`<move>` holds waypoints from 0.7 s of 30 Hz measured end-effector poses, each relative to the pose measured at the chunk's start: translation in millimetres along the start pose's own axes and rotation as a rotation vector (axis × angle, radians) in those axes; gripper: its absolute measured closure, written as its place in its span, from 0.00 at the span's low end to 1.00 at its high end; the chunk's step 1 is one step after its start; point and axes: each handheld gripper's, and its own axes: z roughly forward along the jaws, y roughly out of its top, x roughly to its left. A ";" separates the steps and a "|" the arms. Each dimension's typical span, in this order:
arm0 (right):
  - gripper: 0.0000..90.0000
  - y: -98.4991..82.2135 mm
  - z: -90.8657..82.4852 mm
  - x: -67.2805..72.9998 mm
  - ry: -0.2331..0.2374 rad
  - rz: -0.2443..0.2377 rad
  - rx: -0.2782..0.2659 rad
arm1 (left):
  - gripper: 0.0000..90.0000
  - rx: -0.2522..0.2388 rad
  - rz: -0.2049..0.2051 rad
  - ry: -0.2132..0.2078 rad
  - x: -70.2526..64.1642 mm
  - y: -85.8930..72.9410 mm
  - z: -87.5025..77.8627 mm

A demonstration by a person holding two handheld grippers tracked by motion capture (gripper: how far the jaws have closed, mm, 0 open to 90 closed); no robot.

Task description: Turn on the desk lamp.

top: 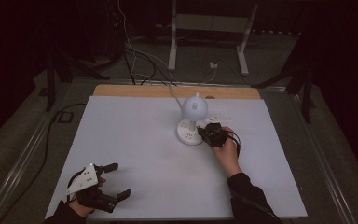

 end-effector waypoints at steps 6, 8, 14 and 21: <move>1.00 -2.5 -1.2 -7.2 0.010 0.039 -0.009 | 0.00 0.003 0.001 -0.004 0.6 -0.2 1.0; 1.00 -3.2 0.1 -5.9 0.014 0.042 -0.020 | 0.00 0.005 0.003 -0.005 -0.1 -0.3 1.4; 1.00 -0.8 2.0 5.6 -0.001 -0.013 -0.007 | 0.00 0.000 0.001 -0.004 -0.2 0.1 0.5; 0.71 5.3 -19.5 -1.0 0.056 -0.030 -0.087 | 0.00 0.004 0.001 -0.003 0.6 -0.3 1.5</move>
